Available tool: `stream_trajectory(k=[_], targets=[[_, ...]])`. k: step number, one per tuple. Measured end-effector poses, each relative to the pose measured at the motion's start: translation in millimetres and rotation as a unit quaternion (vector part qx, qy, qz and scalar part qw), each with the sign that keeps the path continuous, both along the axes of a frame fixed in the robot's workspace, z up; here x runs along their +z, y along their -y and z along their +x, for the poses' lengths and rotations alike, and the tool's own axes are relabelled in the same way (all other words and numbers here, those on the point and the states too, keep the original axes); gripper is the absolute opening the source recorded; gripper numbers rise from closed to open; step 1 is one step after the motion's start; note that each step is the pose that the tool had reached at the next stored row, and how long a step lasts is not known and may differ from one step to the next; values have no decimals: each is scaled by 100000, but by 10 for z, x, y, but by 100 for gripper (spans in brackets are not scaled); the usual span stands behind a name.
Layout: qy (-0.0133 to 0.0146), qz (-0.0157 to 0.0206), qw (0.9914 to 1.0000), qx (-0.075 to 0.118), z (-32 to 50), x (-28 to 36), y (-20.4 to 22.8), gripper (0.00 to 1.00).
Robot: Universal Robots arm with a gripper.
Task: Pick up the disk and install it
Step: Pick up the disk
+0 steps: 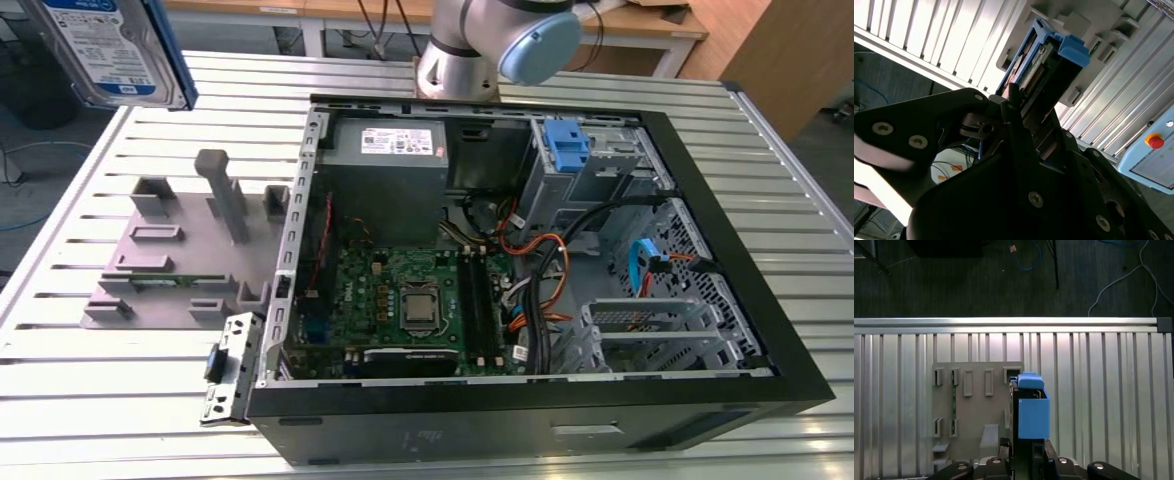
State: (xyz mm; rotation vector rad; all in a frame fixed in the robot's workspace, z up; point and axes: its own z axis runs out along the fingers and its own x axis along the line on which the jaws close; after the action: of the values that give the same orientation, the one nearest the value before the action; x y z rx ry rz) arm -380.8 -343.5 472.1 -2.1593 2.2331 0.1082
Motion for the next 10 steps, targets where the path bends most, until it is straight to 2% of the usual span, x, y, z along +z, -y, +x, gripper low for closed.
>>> stream_trajectory(k=[10], targets=[[1, 1, 100000, 1, 239, 0, 0, 35]])
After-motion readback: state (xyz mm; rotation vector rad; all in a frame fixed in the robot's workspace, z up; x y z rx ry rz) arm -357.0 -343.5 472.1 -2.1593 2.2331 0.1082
